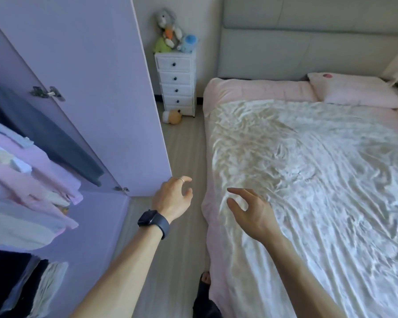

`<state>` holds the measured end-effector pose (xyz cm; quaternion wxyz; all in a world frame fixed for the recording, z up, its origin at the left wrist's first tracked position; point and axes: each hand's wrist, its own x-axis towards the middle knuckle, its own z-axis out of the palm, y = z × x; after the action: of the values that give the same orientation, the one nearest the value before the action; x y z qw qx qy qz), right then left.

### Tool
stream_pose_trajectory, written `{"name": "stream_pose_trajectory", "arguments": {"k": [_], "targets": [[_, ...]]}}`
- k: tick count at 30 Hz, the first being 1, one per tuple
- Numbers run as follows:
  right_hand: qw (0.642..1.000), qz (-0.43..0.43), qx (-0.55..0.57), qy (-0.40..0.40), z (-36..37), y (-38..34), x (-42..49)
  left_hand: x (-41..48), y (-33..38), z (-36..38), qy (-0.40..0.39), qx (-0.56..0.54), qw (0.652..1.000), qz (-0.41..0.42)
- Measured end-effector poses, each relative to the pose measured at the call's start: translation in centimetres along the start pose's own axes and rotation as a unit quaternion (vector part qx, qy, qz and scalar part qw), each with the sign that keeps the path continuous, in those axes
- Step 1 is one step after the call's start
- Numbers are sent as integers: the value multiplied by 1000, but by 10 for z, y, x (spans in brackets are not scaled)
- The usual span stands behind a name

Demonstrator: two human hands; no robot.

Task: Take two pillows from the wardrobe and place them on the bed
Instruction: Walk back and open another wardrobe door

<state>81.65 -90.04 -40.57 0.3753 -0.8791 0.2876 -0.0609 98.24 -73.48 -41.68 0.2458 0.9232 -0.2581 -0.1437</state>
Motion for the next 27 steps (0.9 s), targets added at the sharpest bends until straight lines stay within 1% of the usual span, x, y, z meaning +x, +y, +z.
{"name": "stream_pose_trajectory", "arguments": {"k": [4,11,22,27], "targets": [[1000,2,8,4,-18,-18,89,81,20,-23,-3,1,1000,-2],[1000,-10,3,1,-37,-47,214,203,46,-56,10,-8,999,30],[1000,5,11,27,-33,-93,408,410,43,-98,-5,-14,998,66],[1000,11,14,19,-37,-102,496,496,46,-108,-13,-23,999,47]]}}
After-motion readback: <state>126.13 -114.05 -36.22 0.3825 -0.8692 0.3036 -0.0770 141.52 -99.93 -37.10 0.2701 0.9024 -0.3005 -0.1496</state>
